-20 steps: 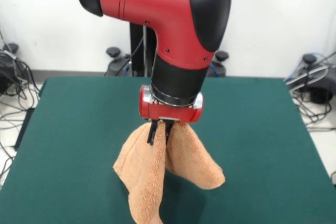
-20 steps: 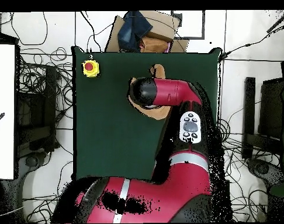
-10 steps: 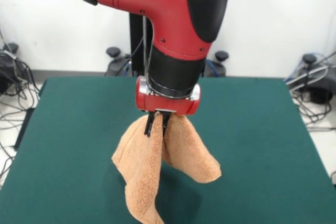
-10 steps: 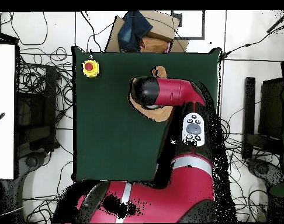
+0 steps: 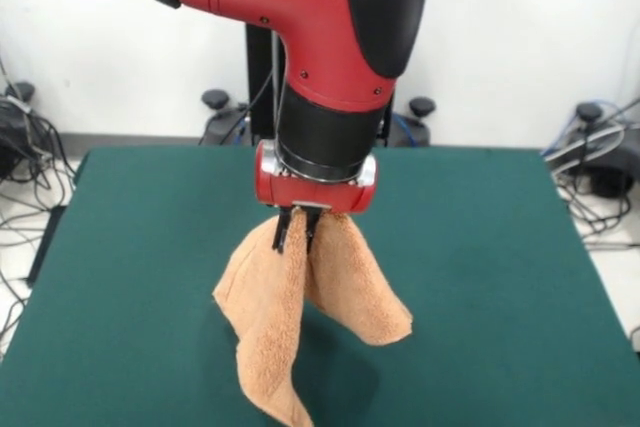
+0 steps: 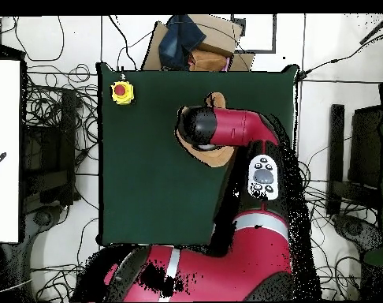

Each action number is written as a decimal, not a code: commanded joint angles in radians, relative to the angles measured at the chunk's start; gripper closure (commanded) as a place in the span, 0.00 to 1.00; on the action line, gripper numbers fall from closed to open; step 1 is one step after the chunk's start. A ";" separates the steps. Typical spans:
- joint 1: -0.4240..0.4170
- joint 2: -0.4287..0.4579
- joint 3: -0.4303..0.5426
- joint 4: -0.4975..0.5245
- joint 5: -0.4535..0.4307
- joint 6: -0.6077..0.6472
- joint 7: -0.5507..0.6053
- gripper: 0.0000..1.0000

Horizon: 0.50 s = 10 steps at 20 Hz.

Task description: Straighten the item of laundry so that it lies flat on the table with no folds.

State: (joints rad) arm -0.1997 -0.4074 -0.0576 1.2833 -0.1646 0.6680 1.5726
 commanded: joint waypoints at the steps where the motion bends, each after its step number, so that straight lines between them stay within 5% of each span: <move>1: -0.026 -0.067 0.091 0.229 0.012 0.046 0.037 1.00; 10: -0.037 -0.173 0.097 0.408 0.011 -0.008 0.052 1.00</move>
State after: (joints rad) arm -0.2175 -0.5118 -0.0579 1.5010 -0.1650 0.6678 1.5726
